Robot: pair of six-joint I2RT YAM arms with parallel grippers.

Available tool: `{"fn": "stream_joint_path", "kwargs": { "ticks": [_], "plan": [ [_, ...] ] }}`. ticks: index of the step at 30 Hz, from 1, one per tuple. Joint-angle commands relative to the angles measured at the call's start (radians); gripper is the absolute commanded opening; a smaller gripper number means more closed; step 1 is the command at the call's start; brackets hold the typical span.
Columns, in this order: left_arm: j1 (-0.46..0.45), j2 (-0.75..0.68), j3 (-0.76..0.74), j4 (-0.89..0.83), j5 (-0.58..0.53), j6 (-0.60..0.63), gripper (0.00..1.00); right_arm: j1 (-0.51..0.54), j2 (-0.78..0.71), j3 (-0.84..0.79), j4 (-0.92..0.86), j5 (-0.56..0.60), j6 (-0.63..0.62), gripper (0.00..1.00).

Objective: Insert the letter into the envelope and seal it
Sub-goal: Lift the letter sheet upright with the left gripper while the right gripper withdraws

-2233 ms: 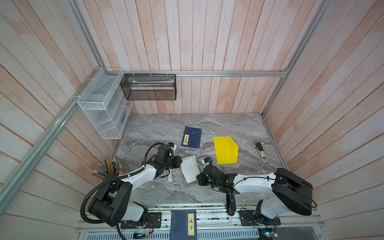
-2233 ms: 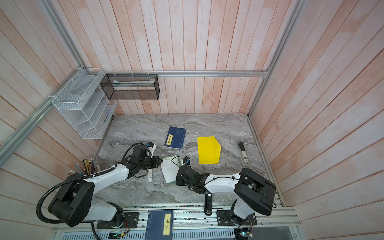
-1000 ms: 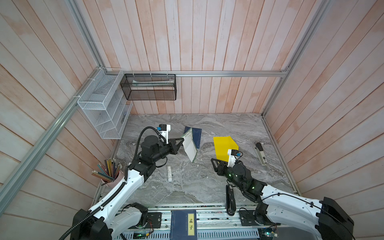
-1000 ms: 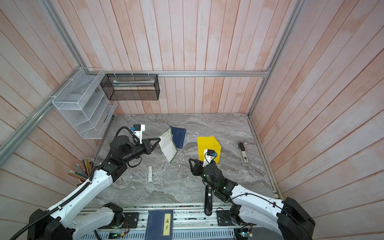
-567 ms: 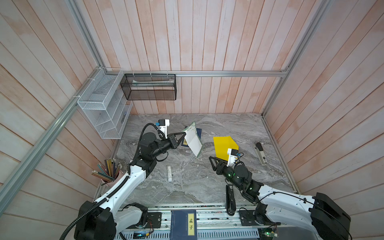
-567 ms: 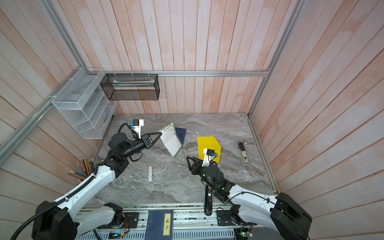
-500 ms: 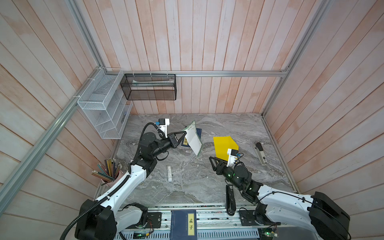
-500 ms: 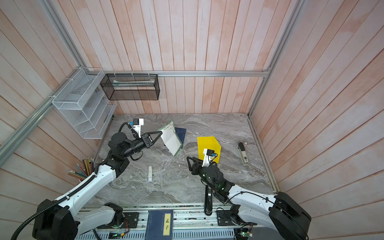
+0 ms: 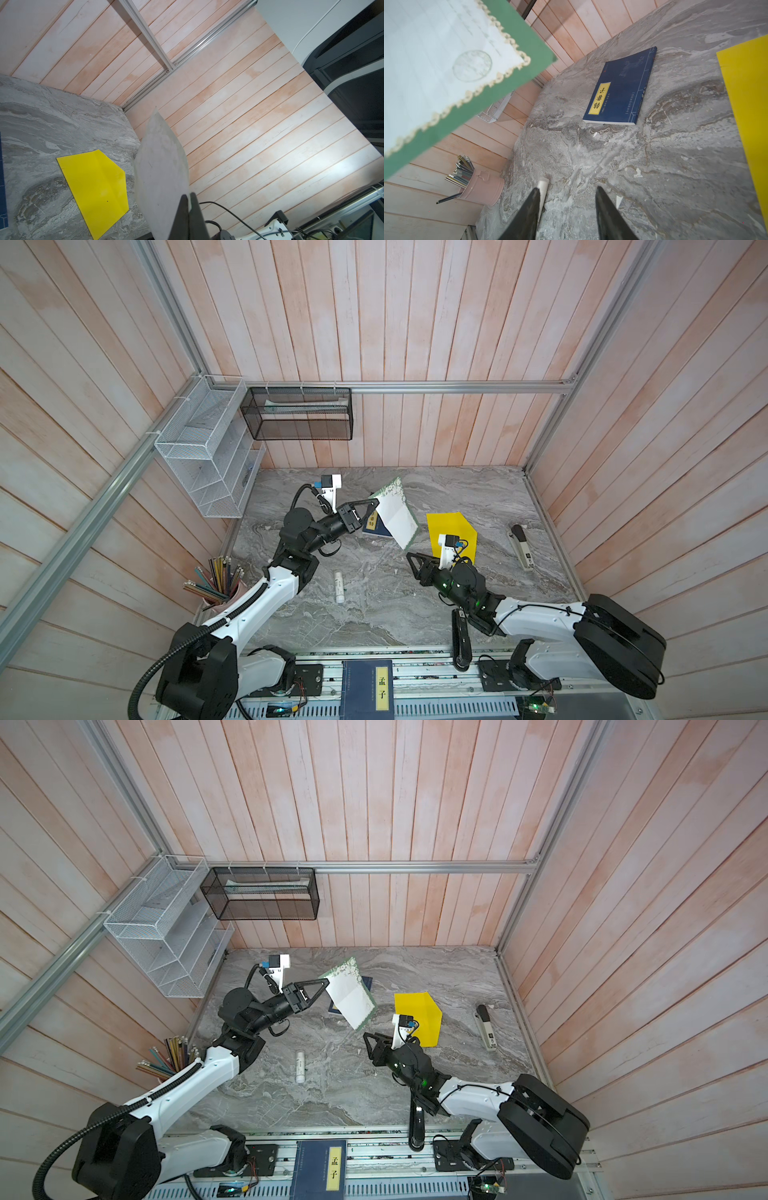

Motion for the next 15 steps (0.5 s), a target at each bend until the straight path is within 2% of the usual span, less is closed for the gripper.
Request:
{"fn": "stream_joint_path", "kwargs": {
  "ticks": [1, 7, 10, 15],
  "plan": [
    [-0.006, -0.003, -0.045, 0.056, 0.016, -0.026, 0.0, -0.022, 0.012, 0.062, 0.048, -0.052, -0.052, 0.45],
    [-0.007, -0.009, -0.088, 0.065, 0.012, -0.026, 0.0, -0.051, 0.003, 0.09, 0.057, -0.085, -0.055, 0.44],
    [-0.007, -0.027, -0.072, -0.008, 0.007, 0.025, 0.0, -0.054, -0.034, 0.085, 0.017, -0.115, -0.075, 0.45],
    [0.0, -0.064, -0.004, -0.203, -0.005, 0.156, 0.0, -0.067, -0.151, 0.029, -0.113, -0.119, -0.14, 0.56]
  ]
}}
